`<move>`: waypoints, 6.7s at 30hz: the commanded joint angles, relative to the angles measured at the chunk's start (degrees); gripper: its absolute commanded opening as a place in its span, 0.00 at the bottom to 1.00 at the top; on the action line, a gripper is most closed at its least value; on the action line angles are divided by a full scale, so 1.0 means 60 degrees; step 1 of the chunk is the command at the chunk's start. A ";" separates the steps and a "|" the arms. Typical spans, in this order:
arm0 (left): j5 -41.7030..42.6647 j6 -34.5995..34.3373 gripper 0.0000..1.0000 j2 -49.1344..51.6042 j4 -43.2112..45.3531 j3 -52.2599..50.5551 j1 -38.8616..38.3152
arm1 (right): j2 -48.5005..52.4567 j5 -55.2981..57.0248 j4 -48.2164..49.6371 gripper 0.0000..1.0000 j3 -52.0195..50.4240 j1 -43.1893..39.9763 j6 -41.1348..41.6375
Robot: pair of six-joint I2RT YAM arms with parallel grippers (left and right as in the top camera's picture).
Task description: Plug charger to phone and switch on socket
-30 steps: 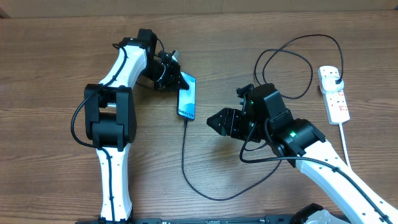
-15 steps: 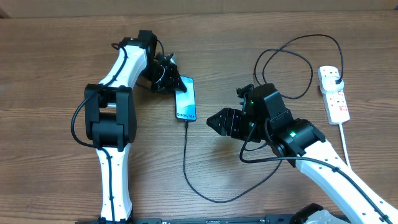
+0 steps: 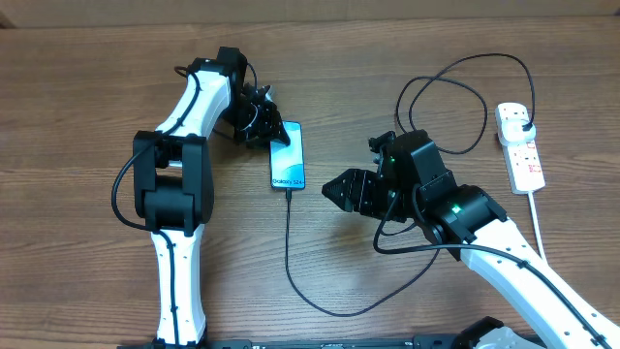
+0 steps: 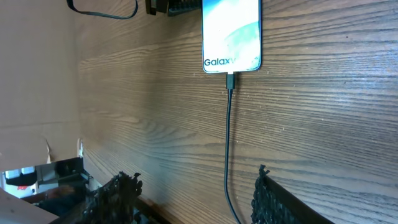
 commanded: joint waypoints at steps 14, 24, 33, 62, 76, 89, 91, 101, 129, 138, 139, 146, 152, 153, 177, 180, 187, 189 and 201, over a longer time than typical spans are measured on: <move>-0.2193 -0.0055 0.47 0.0033 -0.0401 -0.0011 -0.0018 | 0.0018 0.0098 -0.0033 0.63 0.0051 -0.0033 -0.0280; -0.3453 -0.0200 0.44 -0.0692 -0.1512 0.1086 0.0219 | 0.0015 0.0160 -0.0357 0.66 0.0069 -0.0062 -0.0958; -0.3410 -0.0197 0.53 -0.3133 -0.2459 0.3595 0.0270 | -0.0044 0.0182 -0.1585 0.41 0.0291 -0.1195 -0.1290; -0.2918 -0.0273 1.00 -0.6218 -0.2452 0.3778 0.0226 | 0.0674 -0.2943 -0.1978 0.04 0.2812 -1.0703 -0.2408; -0.2918 -0.0270 1.00 -0.6218 -0.2452 0.3778 0.0226 | 0.4357 -0.4448 -0.0102 0.04 0.2812 -1.2735 -0.1836; -0.2918 -0.0270 1.00 -0.6218 -0.2452 0.3774 0.0226 | 0.6466 -0.4863 0.2353 0.04 0.2812 -1.2794 -0.0495; -0.2918 -0.0270 1.00 -0.6218 -0.2452 0.3774 0.0226 | 0.6696 -0.4874 0.2623 0.04 0.2812 -1.2743 -0.0474; -0.2918 -0.0273 1.00 -0.6218 -0.2452 0.3774 0.0226 | 0.7705 -0.4900 0.3541 0.04 0.2812 -1.2477 -0.0437; -0.2918 -0.0270 1.00 -0.6218 -0.2452 0.3778 0.0226 | 0.7981 -0.3504 0.3340 0.04 0.2794 -1.1723 -0.0994; -0.2918 -0.0270 1.00 -0.6218 -0.2452 0.3778 0.0226 | 0.8021 -0.3512 0.3570 0.04 0.2561 -1.1639 -0.1020; -0.2918 -0.0270 1.00 -0.6218 -0.2452 0.3774 0.0226 | 0.8021 -0.3512 0.3566 0.04 0.2524 -1.1639 -0.1020; -0.2918 -0.0270 1.00 -0.6218 -0.2452 0.3778 0.0226 | 0.8131 -0.3661 0.3297 0.04 0.2488 -1.1635 -0.1293; -0.2918 -0.0273 1.00 -0.6218 -0.2452 0.3774 0.0226 | 0.8131 -0.3650 0.2943 0.04 0.2484 -1.1635 -0.1501; -0.2918 -0.0270 1.00 -0.6218 -0.2452 0.3774 0.0226 | 0.8131 -0.3650 0.2903 0.04 0.2484 -1.1635 -0.1523; -0.2918 -0.0270 1.00 -0.6218 -0.2452 0.3774 0.0226 | 0.8134 -0.2973 0.2444 0.04 0.2211 -1.1267 -0.1741; -0.2918 -0.0270 1.00 -0.6218 -0.2452 0.3774 0.0226 | 0.8138 -0.2969 0.2455 0.04 0.2113 -1.1216 -0.1741; -0.2918 -0.0270 0.99 -0.6218 -0.2452 0.3774 0.0226 | 0.8138 -0.2976 0.2371 0.04 0.1934 -1.1216 -0.1741; -0.2918 -0.0270 1.00 -0.6218 -0.2452 0.3774 0.0226 | 0.8138 -0.2973 0.2375 0.04 0.1854 -1.1216 -0.1741; -0.2918 -0.0270 1.00 -0.6218 -0.2452 0.3774 0.0226 | 0.8080 -0.3020 0.2732 0.04 0.1902 -1.1632 -0.1410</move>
